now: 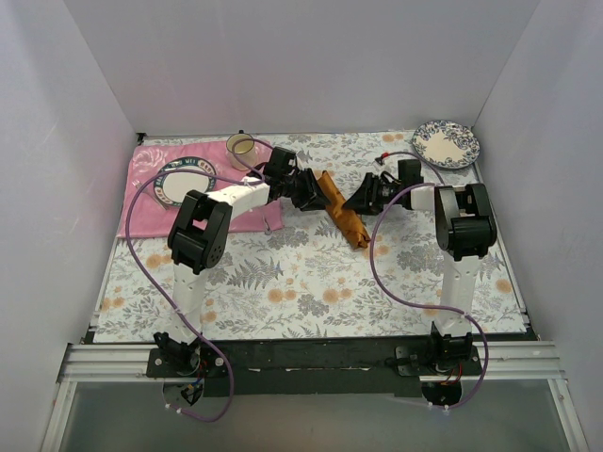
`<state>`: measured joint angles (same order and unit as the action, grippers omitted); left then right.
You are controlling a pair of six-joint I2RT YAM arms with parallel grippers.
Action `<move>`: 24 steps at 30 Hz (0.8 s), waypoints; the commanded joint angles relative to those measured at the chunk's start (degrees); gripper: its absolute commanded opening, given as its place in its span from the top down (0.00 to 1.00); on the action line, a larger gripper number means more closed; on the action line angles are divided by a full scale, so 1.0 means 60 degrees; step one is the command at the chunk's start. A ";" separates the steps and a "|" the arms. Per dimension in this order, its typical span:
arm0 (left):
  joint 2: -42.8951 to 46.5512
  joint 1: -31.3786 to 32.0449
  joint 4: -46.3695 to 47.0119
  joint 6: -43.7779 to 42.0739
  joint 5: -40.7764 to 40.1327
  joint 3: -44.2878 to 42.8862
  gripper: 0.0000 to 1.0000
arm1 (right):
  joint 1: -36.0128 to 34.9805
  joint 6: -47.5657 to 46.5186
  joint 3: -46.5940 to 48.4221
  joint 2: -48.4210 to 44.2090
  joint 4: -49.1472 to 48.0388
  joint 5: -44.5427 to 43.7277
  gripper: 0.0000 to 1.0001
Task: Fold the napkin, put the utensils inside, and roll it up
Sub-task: Roll the napkin with the utensil
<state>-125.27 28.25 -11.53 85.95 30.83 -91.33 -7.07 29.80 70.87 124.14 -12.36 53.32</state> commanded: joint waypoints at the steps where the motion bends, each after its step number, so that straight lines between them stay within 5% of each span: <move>1: 0.0327 -0.0021 0.0120 0.0045 0.0252 -0.0174 0.71 | 0.0153 -0.2065 0.0712 0.0038 0.2541 -0.1224 0.43; 14: 0.0210 -0.0021 0.0237 0.0176 0.0311 0.0016 0.70 | 0.0007 -0.3780 0.0815 -0.0386 0.4228 -0.3436 0.51; 18: 0.0005 -0.0021 0.0237 0.0235 0.0297 -0.0173 0.70 | -0.0154 -0.3825 0.1209 -0.0343 0.4842 -0.4285 0.62; 24: -0.0405 -0.0035 0.0222 0.0411 0.0282 -0.0569 0.71 | -0.0755 -0.4176 0.1928 -0.0254 0.5955 -0.6525 0.66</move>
<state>-126.58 28.25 -10.66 87.68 32.08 -92.27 -10.04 9.45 81.52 121.21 15.03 31.51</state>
